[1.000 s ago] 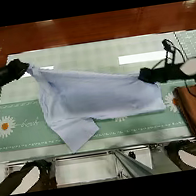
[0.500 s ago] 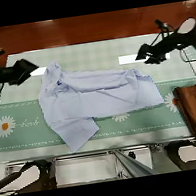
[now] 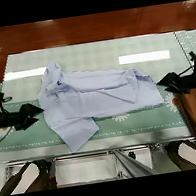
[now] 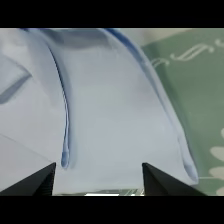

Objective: Fold the shirts.

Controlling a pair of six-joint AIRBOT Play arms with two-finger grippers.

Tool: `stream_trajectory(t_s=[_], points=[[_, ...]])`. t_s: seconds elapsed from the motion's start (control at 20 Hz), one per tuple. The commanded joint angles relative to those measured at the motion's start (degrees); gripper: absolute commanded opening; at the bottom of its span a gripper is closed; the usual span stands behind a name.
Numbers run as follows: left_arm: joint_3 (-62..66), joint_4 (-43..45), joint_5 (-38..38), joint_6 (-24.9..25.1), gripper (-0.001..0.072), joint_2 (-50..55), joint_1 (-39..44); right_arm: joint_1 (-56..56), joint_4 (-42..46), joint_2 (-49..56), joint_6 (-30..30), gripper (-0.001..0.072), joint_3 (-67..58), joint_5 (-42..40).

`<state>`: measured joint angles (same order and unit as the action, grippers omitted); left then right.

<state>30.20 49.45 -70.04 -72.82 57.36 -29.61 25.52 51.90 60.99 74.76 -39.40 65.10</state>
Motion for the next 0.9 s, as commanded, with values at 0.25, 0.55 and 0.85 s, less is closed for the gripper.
stream_trajectory(t_s=[0.25,0.55,0.85], points=[[-11.41,-3.28,4.92,0.13,0.0703,-3.08,-0.72,1.44,-5.57,-6.10,-3.87,0.0624,10.73,-2.16],[-12.92,-13.64,13.29,3.34,0.0703,0.24,6.56,1.46,-5.42,-6.10,-2.47,0.0623,10.67,-4.79],[-10.16,-18.36,12.98,10.25,0.0026,2.45,10.29,1.46,6.75,-5.90,5.16,0.0623,9.60,-6.95]])
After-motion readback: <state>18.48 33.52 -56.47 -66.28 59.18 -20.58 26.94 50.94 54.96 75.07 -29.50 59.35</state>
